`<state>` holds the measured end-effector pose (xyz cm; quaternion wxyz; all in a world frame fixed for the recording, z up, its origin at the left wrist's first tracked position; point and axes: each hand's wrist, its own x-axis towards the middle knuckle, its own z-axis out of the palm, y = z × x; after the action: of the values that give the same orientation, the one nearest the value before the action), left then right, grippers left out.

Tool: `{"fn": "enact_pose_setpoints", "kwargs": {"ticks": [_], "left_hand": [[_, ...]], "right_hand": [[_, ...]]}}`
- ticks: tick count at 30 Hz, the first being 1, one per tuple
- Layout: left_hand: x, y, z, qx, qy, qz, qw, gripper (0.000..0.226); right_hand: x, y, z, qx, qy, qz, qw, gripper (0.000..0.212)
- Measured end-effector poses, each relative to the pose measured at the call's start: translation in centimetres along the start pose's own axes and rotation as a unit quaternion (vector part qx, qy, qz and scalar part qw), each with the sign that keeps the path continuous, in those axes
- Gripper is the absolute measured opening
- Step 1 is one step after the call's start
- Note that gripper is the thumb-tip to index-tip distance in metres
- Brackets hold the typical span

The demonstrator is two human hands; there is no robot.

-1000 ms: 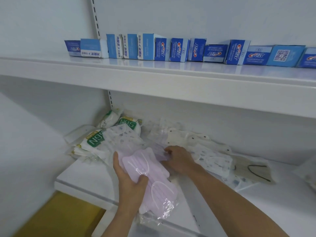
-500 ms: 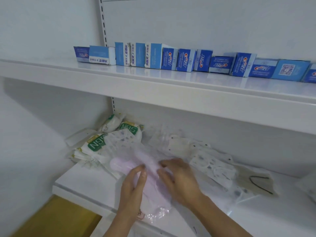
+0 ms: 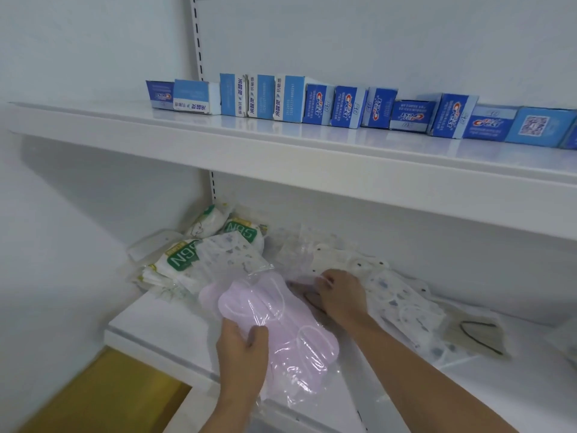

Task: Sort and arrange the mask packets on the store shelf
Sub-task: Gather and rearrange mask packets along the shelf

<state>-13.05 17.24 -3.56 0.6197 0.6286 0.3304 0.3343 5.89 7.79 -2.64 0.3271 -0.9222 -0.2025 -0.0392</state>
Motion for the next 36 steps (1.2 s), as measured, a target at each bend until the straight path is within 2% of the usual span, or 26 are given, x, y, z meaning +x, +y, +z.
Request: {"fn": "enact_pose_setpoints", "kwargs": {"ticks": [2,3,6,8,10,12,13,15,16,17,19,21,22,23,24,26,27,28,31,33,34,36], "left_hand": [[0.1,0.4,-0.1,0.002,-0.007,0.022,1.0,0.08],[-0.1,0.8,-0.2,-0.005,-0.014,0.031,0.999,0.096],[-0.1,0.5,-0.1,0.032,-0.032,0.056,0.997,0.106],[0.3,-0.3,0.1,0.061,-0.041,0.086,0.994,0.098],[1.0,-0.8,0.2,0.081,-0.057,0.123,0.987,0.065],[1.3,-1.1,0.5,0.071,-0.05,0.099,0.991,0.026],[1.3,-0.8,0.6,0.052,-0.059,0.063,0.995,0.023],[1.3,-0.6,0.8,0.06,-0.062,0.028,0.996,0.035],[1.2,-0.5,0.8,0.074,-0.058,0.032,0.995,0.033],[1.2,-0.4,0.8,0.089,-0.051,0.037,0.994,0.028],[1.2,-0.4,0.9,0.116,-0.039,0.045,0.992,0.024],[1.0,-0.6,0.9,0.117,-0.042,0.043,0.991,0.018],[1.0,-0.8,0.8,0.113,-0.043,0.041,0.992,0.015],[1.0,-0.8,0.8,0.108,-0.044,0.041,0.992,0.011],[1.0,-0.9,0.8,0.106,-0.048,0.042,0.992,0.008],[1.1,-1.0,0.7,0.112,-0.056,0.047,0.991,0.004],[1.2,-1.0,0.7,0.117,-0.059,0.047,0.99,0.005],[1.3,-1.1,0.7,0.119,-0.06,0.045,0.99,0.007],[1.3,-1.1,0.7,0.115,-0.067,0.04,0.99,0.01],[1.3,-1.3,0.6,0.111,-0.078,0.036,0.99,0.01],[1.3,-1.2,0.6,0.114,-0.084,0.033,0.989,0.01],[1.2,-0.7,0.4,0.111,-0.108,0.031,0.987,0.012]], "right_hand": [[-0.5,0.3,-0.5,0.068,0.093,-0.02,0.993,0.021],[-0.8,0.4,-0.8,0.07,0.132,-0.043,0.988,0.019],[-2.3,0.6,-1.8,0.103,0.167,-0.083,0.977,0.018],[-3.8,0.3,-2.1,0.109,0.146,-0.144,0.973,0.023],[-5.9,-0.1,-1.4,0.083,0.103,-0.224,0.966,0.022],[-7.8,-0.2,0.0,0.07,0.058,-0.284,0.954,0.016],[-8.6,-0.1,0.8,0.076,0.024,-0.294,0.953,0.013],[-9.6,0.2,1.5,0.094,-0.034,-0.278,0.955,0.025],[-9.8,0.4,1.3,0.116,-0.041,-0.264,0.956,0.029],[-10.0,0.4,0.8,0.151,-0.027,-0.246,0.957,0.029],[-10.0,0.1,-0.6,0.22,0.072,-0.198,0.952,0.025],[-9.8,0.4,-2.4,0.31,0.13,-0.116,0.935,0.025],[-9.5,1.0,-3.4,0.34,0.115,-0.078,0.93,0.023],[-9.3,1.7,-4.4,0.336,0.068,-0.045,0.938,0.02],[-9.5,2.7,-5.2,0.289,-0.009,-0.032,0.957,0.021],[-10.5,4.9,-5.6,0.043,-0.14,-0.075,0.986,0.042],[-11.3,6.0,-5.2,-0.07,-0.144,-0.101,0.982,0.049],[-11.8,6.9,-4.7,-0.113,-0.12,-0.118,0.979,0.046],[-12.0,7.7,-4.3,-0.012,-0.025,-0.123,0.992,0.004],[-11.6,6.9,-5.1,0.085,0.024,-0.058,0.994,0.016],[-11.5,6.3,-5.8,0.171,0.034,-0.011,0.985,0.016],[-11.5,5.0,-7.3,0.374,0.021,0.081,0.924,0.012]]}}
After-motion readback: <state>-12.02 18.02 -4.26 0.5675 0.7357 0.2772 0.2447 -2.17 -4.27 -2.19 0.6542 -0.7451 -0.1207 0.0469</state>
